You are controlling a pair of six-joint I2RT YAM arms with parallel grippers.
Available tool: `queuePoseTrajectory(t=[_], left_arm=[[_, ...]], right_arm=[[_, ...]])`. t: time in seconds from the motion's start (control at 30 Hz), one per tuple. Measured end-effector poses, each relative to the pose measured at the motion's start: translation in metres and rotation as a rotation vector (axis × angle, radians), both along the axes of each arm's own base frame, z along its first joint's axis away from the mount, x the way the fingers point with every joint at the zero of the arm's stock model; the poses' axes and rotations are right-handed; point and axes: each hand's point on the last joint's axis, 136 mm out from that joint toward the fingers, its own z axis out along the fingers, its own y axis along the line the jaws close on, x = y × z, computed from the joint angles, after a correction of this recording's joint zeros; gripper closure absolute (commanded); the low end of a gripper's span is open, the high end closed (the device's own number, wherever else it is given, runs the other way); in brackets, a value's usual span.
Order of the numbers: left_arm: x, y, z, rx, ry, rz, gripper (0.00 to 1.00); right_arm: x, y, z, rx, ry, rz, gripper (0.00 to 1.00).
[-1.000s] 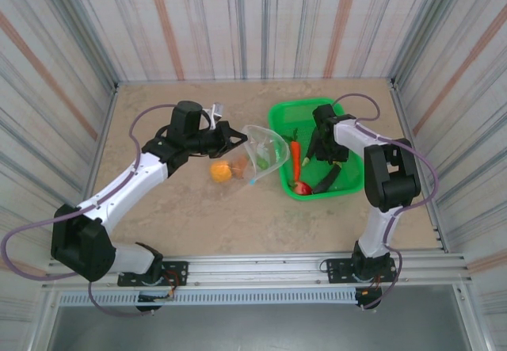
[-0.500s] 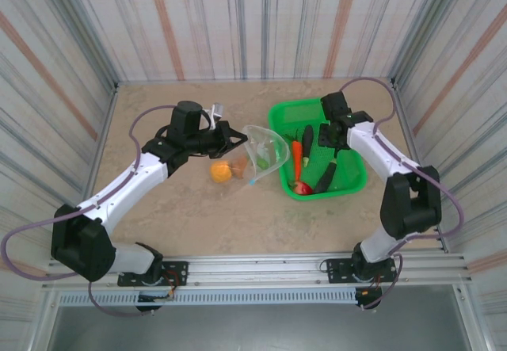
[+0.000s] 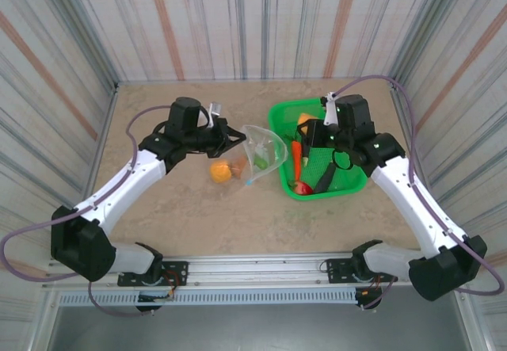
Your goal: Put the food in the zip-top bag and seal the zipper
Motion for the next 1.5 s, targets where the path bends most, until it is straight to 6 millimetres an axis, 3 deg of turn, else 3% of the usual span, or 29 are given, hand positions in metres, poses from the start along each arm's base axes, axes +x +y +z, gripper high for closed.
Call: queuePoseTrajectory(t=[0.27, 0.5, 0.63, 0.8, 1.13, 1.5], left_arm=[[-0.001, 0.015, 0.030, 0.122, -0.078, 0.008, 1.00], [-0.007, 0.029, 0.047, 0.196, -0.123, 0.019, 1.00], [-0.009, 0.031, 0.054, 0.206, -0.133, 0.013, 1.00], [-0.011, 0.032, 0.064, 0.202, -0.149, 0.013, 1.00], [-0.010, 0.036, 0.066, 0.199, -0.150, 0.020, 1.00], [-0.007, 0.040, 0.062, 0.207, -0.153, 0.025, 1.00]], right_arm=[[-0.032, 0.072, 0.009, 0.104, 0.027, 0.253, 0.51], [-0.035, 0.128, 0.011, 0.081, 0.051, 0.370, 0.51], [-0.032, 0.147, 0.008, 0.047, 0.065, 0.385, 0.50], [-0.019, 0.148, -0.005, -0.025, 0.100, 0.339, 0.49], [-0.018, 0.133, -0.031, -0.165, 0.160, 0.323, 0.28], [-0.013, 0.119, -0.037, -0.252, 0.163, 0.288, 0.28]])
